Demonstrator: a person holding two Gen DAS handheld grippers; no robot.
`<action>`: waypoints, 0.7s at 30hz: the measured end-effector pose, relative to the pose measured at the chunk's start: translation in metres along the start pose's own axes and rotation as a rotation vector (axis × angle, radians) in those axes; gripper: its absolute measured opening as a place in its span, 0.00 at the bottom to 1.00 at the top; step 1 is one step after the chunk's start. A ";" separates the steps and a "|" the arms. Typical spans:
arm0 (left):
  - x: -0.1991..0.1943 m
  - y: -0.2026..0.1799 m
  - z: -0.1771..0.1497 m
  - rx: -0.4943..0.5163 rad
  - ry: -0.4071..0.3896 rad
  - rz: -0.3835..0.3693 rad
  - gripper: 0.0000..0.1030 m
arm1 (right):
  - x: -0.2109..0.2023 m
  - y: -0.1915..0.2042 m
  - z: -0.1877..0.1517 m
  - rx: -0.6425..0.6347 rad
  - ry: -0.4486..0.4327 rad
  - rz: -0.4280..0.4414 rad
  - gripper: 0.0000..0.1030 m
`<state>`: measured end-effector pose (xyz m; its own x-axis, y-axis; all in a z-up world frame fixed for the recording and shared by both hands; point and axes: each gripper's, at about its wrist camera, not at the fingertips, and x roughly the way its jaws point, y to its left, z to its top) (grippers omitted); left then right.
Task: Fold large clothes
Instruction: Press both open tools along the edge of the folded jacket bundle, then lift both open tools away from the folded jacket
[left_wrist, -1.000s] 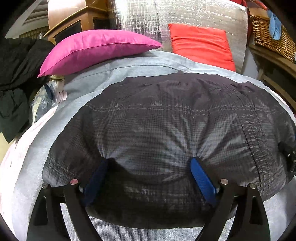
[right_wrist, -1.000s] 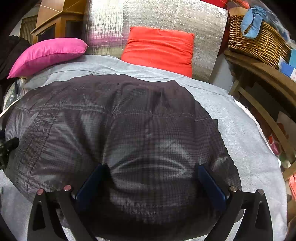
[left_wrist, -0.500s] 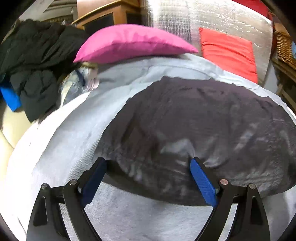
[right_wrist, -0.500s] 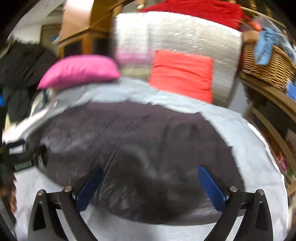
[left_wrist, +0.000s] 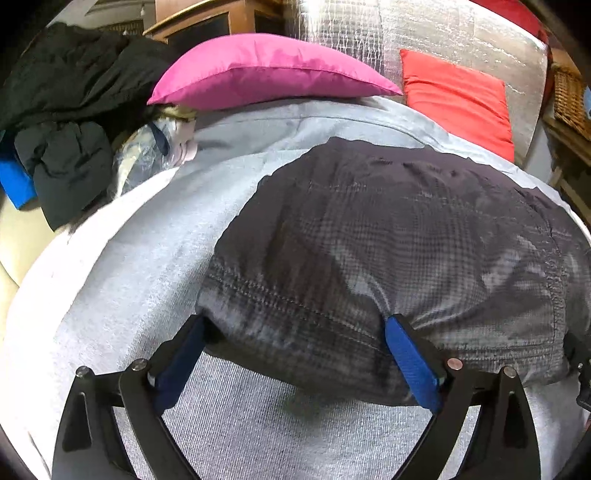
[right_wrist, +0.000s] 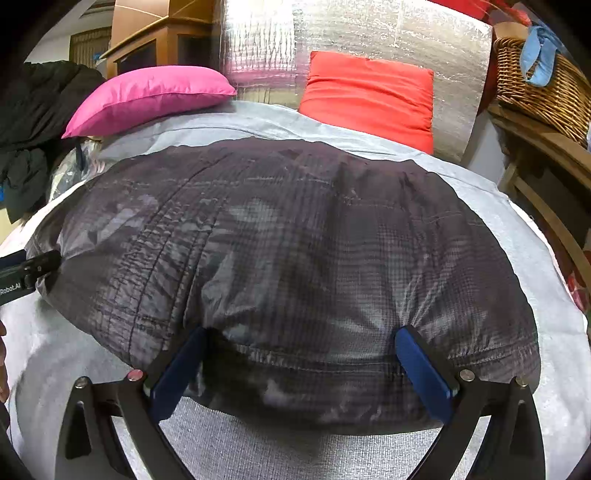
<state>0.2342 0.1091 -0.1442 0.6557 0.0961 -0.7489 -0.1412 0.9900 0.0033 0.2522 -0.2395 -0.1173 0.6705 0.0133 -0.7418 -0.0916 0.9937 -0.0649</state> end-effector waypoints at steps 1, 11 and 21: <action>0.000 0.003 0.001 -0.012 0.010 -0.011 0.94 | 0.001 0.000 0.000 0.003 0.006 0.005 1.00; -0.023 0.040 -0.002 -0.142 0.026 -0.052 0.94 | -0.037 -0.041 0.003 0.115 -0.015 0.025 1.00; -0.025 0.062 0.018 -0.110 0.002 -0.094 0.94 | -0.045 -0.137 -0.002 0.393 0.014 0.160 1.00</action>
<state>0.2222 0.1699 -0.1137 0.6681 0.0035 -0.7440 -0.1602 0.9772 -0.1392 0.2325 -0.3761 -0.0765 0.6603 0.1722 -0.7310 0.0961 0.9460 0.3096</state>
